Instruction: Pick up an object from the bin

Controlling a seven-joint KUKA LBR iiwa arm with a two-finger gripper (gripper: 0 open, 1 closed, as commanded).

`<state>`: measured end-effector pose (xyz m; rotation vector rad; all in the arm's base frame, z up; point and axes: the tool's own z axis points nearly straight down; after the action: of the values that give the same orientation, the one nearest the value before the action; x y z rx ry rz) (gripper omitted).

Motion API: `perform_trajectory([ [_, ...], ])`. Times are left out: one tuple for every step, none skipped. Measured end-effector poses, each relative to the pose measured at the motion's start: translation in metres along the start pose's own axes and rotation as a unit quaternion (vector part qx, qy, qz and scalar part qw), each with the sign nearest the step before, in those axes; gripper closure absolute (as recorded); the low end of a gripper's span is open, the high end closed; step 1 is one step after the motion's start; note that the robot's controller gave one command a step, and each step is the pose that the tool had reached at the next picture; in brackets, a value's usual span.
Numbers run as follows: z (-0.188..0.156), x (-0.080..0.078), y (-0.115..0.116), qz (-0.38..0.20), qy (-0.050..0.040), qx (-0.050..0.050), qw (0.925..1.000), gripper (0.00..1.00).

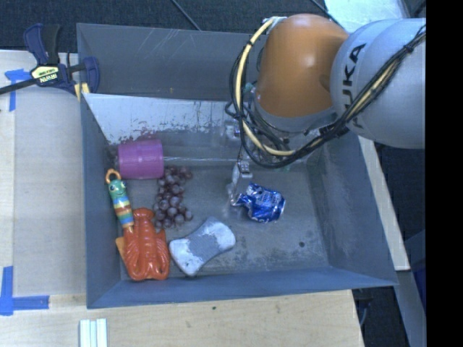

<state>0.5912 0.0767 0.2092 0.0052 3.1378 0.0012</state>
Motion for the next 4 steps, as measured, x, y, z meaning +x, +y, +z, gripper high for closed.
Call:
perform_trajectory([
  [0.000, 0.000, 0.000, 0.000, 0.0000, 0.000, 1.0000, 0.00],
  [0.050, -0.008, 0.047, -0.159, -0.0003, -0.001, 0.9873, 0.00],
  [0.069, 0.008, -0.006, -0.126, -0.0006, 0.000, 0.9920, 0.00],
  [0.092, 0.043, 0.076, -0.176, -0.0006, -0.004, 0.9843, 0.00],
])
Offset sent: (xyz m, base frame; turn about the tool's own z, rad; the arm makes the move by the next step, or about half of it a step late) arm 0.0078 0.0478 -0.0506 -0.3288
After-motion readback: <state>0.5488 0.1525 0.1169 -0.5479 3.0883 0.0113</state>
